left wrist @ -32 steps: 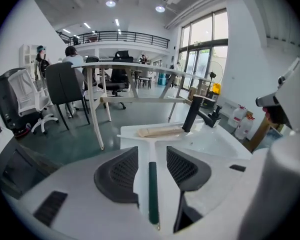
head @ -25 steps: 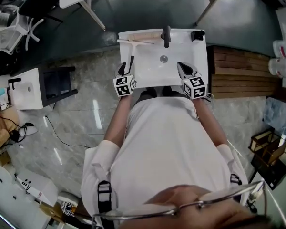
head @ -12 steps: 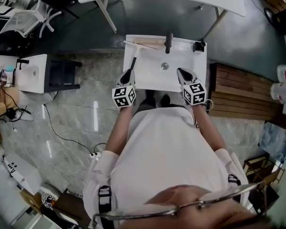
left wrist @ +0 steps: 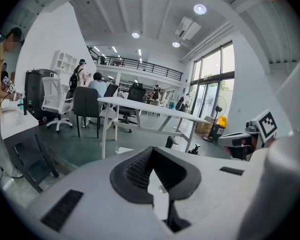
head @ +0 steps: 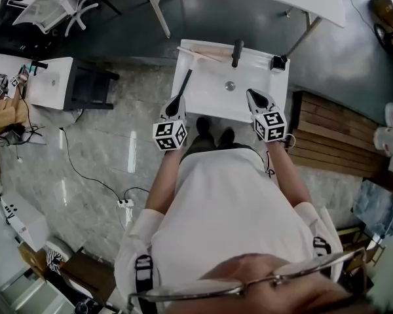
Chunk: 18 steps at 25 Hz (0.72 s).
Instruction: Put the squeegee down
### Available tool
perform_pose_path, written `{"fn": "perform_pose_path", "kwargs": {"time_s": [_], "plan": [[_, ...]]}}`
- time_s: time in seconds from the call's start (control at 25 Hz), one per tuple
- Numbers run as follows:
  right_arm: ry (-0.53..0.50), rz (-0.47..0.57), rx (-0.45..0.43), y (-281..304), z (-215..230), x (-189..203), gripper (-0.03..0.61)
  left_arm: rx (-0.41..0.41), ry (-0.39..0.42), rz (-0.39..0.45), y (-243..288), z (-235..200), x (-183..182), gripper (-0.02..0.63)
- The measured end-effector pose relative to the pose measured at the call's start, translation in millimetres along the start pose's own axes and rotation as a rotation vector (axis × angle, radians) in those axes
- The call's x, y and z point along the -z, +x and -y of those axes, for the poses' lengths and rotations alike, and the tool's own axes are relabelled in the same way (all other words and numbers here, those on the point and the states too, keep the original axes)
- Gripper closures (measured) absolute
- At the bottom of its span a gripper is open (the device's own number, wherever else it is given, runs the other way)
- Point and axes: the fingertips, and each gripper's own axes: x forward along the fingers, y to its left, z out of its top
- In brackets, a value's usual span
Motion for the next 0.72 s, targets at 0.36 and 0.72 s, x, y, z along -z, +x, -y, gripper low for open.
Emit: {"fn": "perform_pose_path", "kwargs": {"time_s": [0.36,0.72], "plan": [[-0.040,0.055,0.037,-9.2,-8.3,-21.1,0.574,0.043,0.009,0.033,-6.6,-9.8,-17.3,0.611],[-0.035,0.100,0.060,-15.7,-12.6,-33.6,0.574,0.095,0.023,0.033,-1.3,-14.0,-21.9,0.611]]}}
